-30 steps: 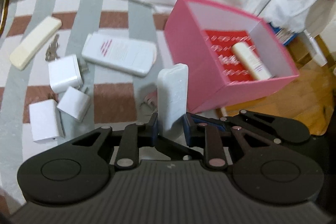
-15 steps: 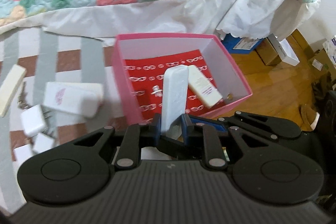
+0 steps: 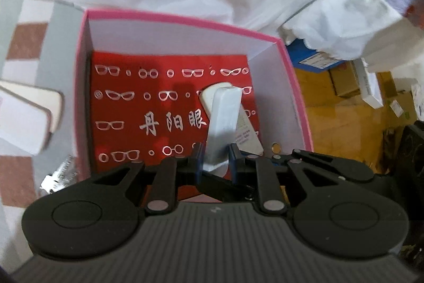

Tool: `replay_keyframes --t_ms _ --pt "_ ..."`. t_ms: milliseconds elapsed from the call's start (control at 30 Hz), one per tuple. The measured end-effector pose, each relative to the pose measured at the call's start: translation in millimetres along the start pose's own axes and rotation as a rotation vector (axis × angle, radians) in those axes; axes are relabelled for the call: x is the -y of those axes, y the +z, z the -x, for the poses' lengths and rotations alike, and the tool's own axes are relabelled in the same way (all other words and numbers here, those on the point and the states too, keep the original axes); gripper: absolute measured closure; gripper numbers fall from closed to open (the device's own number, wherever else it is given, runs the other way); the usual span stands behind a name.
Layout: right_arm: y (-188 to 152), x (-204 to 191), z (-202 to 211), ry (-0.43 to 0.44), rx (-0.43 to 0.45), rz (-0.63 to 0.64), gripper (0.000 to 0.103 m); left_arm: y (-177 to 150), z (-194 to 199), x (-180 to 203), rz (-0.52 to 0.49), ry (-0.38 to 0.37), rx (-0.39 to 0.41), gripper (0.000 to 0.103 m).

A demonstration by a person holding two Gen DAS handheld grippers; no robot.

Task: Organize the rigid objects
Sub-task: 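Carry the white case into the pink box and release it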

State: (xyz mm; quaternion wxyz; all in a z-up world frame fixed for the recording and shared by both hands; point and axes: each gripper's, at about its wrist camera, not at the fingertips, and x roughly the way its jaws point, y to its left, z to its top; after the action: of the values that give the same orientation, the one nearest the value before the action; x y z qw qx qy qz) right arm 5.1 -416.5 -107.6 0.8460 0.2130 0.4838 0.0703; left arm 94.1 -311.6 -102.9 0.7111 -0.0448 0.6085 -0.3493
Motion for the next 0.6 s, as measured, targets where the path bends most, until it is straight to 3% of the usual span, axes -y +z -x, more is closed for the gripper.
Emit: replay_keyframes --t_ms 133,300,500,600 --pt "0 17 -17 -0.015 -0.065 -0.033 0.059 2 -31 0 0.025 0.037 -0.052 0.084" --pt "-2 29 -33 -0.098 -0.128 -0.060 0.059 0 -55 -1 0.042 0.092 -0.084 0.083" --pt "-6 29 -45 -0.194 -0.176 -0.057 0.060 -3 -82 -10 0.100 0.046 -0.133 0.085" --pt "-7 28 -48 -0.249 -0.163 -0.068 0.060 -4 -88 -9 0.099 0.036 -0.115 0.085"
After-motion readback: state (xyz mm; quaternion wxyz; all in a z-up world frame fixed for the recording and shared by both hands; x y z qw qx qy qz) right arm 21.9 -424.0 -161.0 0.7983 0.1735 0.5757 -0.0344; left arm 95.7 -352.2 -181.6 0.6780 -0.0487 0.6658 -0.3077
